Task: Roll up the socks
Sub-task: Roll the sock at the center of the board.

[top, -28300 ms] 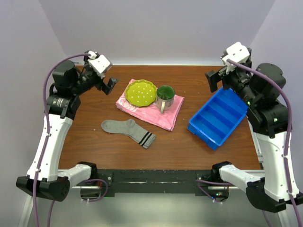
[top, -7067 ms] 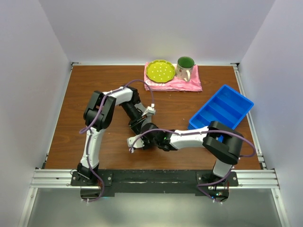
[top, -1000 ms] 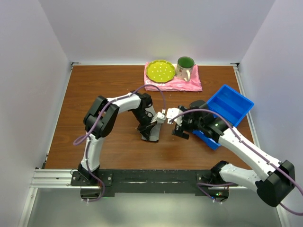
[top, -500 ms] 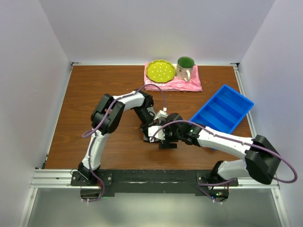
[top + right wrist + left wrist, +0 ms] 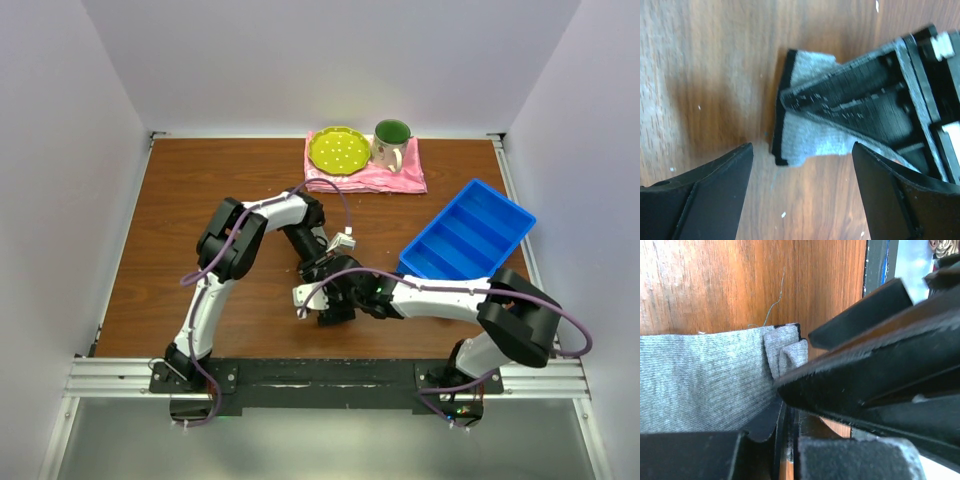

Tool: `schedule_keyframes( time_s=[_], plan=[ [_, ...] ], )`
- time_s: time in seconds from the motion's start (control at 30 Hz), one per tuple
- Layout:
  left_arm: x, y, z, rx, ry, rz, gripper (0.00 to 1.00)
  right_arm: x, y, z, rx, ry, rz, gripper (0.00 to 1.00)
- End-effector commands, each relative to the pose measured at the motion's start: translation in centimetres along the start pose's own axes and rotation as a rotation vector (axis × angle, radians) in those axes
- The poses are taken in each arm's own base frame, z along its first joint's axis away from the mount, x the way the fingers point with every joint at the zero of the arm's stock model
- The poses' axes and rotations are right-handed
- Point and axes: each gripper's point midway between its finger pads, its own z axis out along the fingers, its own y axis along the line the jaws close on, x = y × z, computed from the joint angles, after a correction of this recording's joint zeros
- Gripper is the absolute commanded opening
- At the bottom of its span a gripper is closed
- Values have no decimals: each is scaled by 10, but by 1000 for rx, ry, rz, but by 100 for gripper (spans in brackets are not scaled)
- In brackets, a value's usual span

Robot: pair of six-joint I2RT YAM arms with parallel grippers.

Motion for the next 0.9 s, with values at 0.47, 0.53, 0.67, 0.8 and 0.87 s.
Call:
schedule_keyframes(
  time_s=[0.47, 0.53, 0.67, 0.8, 0.87],
  plan=[
    [8, 49, 6, -98, 38, 103, 0, -5, 3, 22, 59, -8, -24, 52],
    [8, 49, 5, -94, 34, 102, 0, -4, 6, 23, 49, -3, -26, 45],
    [7, 49, 3, -97, 30, 102, 1, -4, 10, 24, 20, 0, -27, 21],
    [7, 50, 0, -104, 26, 105, 8, -5, 18, 24, -24, -2, -30, 3],
    [6, 51, -1, -107, 18, 110, 14, -3, 22, 24, -48, 7, -27, 0]
  ],
)
